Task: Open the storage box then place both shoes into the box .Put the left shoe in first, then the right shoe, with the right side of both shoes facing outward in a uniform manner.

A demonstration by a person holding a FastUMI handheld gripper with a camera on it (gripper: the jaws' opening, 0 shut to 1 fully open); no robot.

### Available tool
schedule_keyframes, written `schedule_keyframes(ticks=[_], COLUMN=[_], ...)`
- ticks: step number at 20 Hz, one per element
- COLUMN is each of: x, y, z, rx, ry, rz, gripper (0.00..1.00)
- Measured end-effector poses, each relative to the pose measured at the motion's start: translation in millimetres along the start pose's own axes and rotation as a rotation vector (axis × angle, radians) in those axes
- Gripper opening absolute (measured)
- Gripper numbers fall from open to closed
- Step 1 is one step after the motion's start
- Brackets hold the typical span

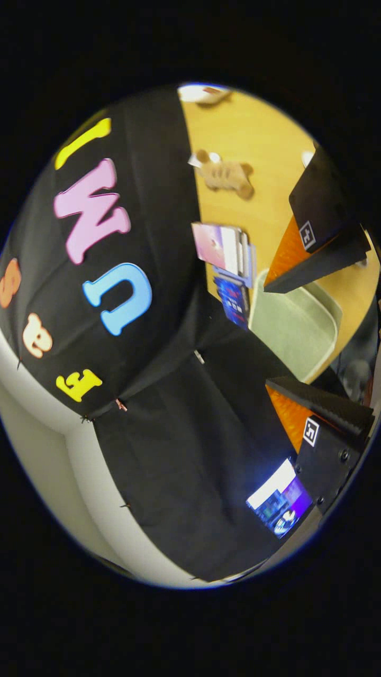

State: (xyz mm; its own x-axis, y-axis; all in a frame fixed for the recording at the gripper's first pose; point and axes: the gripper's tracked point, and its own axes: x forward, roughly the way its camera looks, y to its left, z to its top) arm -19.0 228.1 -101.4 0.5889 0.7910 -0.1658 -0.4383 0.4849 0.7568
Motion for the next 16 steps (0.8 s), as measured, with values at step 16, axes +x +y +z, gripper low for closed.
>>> schedule_keyframes(ticks=[16], x=[99.7], y=[-93.0], z=[-153.9], rx=[0.744], ry=[0.373], rz=[0.173], gripper=[0.98])
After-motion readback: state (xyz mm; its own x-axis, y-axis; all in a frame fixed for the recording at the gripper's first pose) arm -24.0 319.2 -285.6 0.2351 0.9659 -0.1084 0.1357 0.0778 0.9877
